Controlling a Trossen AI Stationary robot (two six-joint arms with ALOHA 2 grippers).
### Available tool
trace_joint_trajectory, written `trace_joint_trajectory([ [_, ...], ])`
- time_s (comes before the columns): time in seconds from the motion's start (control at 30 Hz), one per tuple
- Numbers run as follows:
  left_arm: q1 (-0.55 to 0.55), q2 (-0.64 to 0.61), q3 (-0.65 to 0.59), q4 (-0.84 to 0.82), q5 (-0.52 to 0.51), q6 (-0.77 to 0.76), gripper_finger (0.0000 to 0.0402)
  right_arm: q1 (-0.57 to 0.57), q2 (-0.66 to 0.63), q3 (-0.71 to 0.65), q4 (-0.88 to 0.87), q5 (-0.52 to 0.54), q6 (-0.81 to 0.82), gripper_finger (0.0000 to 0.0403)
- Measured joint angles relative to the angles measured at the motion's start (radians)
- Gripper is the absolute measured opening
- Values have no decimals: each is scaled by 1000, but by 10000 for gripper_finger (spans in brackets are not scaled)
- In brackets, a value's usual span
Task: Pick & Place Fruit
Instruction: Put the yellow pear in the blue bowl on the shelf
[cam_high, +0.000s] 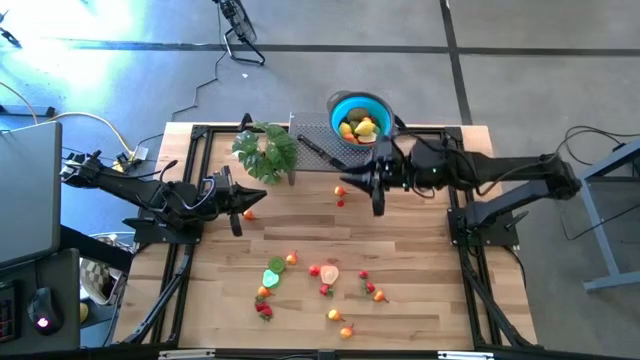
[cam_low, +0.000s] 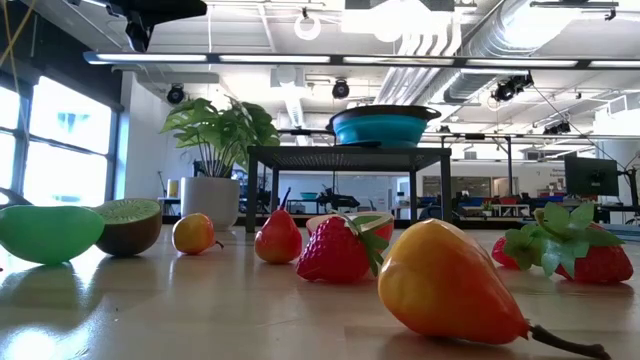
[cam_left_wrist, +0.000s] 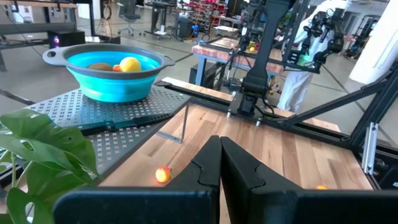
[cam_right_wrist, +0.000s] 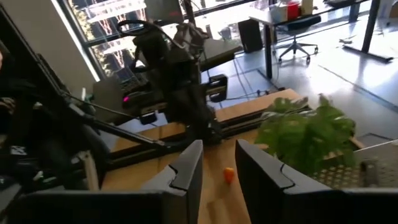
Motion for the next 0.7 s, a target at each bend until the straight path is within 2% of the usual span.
trace_joint_trajectory([
  [0.47, 0, 0, 0, -24, 10, 0, 0, 256, 61, 0, -89, 228, 296, 66],
  [0.7, 0, 0, 0, -85, 11, 3, 0, 343, 138, 0, -109, 239, 422, 57],
])
